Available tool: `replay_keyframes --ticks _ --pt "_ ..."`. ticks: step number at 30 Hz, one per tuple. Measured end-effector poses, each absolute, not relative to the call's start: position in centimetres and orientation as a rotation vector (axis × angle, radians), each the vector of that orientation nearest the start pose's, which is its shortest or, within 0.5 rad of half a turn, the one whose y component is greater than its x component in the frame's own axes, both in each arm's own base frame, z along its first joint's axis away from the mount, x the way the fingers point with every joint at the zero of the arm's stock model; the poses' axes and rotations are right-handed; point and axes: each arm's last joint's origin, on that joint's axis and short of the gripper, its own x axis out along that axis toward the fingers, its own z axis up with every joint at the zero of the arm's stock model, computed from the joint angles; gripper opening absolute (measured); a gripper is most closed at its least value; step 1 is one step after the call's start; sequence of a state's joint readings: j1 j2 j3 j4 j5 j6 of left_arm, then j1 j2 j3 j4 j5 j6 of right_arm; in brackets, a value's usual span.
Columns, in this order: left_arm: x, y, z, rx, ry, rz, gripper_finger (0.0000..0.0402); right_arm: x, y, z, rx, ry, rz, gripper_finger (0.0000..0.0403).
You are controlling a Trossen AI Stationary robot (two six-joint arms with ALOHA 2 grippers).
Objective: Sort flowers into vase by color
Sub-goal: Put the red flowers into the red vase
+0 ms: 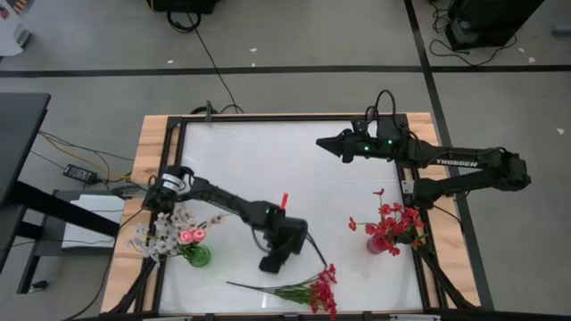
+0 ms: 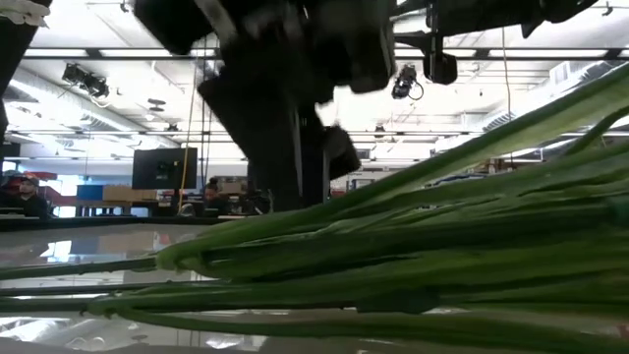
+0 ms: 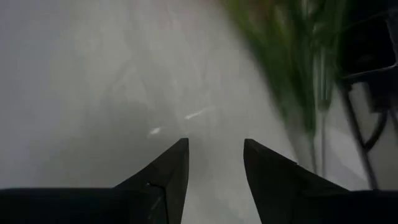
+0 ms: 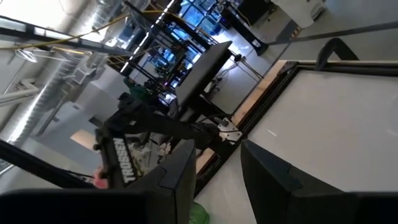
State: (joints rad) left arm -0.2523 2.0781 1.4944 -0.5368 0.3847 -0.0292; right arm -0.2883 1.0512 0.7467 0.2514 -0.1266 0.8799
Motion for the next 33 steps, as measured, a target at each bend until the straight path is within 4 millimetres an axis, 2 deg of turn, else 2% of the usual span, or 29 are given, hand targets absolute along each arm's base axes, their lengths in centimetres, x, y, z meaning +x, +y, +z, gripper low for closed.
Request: replay_keyframes --ticks 9,16,21,25,33 --pt "40.7 -15.3 16.4 -0.059 1.079 -0.577 0.0157 22.7 -6.7 30.9 0.899 -0.011 -0.199 0.0136" --pt "40.9 -16.6 16.8 -0.149 1.037 -0.543 0.0157 22.7 -6.7 30.9 0.912 -0.01 -0.201 0.0136" --pt "40.3 -18.3 16.9 -0.112 1.016 -0.562 0.0157 22.8 -6.5 30.9 0.955 -0.011 -0.192 0.0136" --pt "40.1 -18.9 16.9 -0.045 0.996 -0.523 0.0157 22.8 -6.5 30.9 0.965 0.0 -0.167 0.0136" --pt "39.9 -19.6 16.8 -0.073 1.001 -0.495 0.0157 23.0 -5.6 30.9 0.972 0.015 -0.136 0.0136"
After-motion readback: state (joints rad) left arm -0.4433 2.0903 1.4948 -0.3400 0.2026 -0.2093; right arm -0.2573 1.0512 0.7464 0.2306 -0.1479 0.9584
